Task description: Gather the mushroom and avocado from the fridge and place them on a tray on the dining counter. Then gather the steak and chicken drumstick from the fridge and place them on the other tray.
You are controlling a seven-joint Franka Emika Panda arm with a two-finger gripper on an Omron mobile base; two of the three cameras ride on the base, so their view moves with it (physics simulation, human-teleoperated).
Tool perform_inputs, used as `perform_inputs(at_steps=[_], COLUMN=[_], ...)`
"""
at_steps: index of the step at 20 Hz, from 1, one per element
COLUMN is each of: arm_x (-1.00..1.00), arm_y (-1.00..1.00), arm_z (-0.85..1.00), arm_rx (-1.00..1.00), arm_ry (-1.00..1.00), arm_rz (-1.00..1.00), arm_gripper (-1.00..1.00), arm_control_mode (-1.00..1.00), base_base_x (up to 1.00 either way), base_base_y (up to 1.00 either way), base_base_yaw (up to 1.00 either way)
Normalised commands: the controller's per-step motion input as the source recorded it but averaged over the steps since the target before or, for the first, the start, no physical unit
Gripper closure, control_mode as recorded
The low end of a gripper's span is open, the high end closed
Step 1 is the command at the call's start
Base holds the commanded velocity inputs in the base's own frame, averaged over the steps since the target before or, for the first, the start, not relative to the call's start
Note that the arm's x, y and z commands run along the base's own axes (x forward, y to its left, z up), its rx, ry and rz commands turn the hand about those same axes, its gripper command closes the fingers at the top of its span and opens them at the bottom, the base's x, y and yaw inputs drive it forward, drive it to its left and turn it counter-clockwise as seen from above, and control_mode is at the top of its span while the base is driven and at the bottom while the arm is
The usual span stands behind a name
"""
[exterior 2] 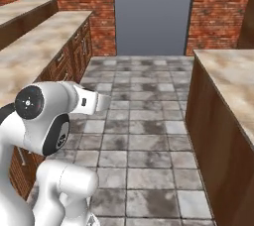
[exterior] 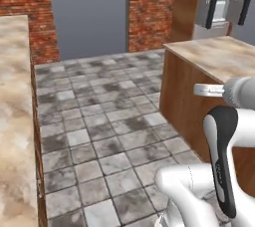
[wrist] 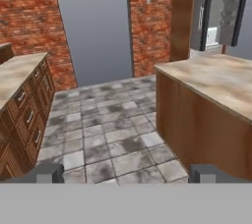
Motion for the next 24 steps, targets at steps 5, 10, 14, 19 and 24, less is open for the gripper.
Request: perform_inputs(at_steps=[5, 10, 14, 19, 24], arm_x=[0.0, 0.0, 0.0, 0.0, 0.0], arm_y=[0.0, 0.0, 0.0, 0.0, 0.0], arm_z=[0.0, 0.0, 0.0, 0.0, 0.0], arm_rx=[0.0, 0.0, 0.0, 0.0, 0.0], arm_ry=[0.0, 0.0, 0.0, 0.0, 0.0], arm_rz=[0.0, 0.0, 0.0, 0.0, 0.0], arm_gripper=[-1.0, -1.0, -1.0, -1.0, -1.0], arm_control_mode=[1.0, 1.0, 1.0, 1.0, 1.0], base_base_x=[1.0, 1.0, 1.0, 0.98, 0.96], base_base_y=[-0.31, -0.34, -0.37, -0.55, -0.4], base_base_yaw=[0.32, 0.28, 0.26, 0.25, -0.13])
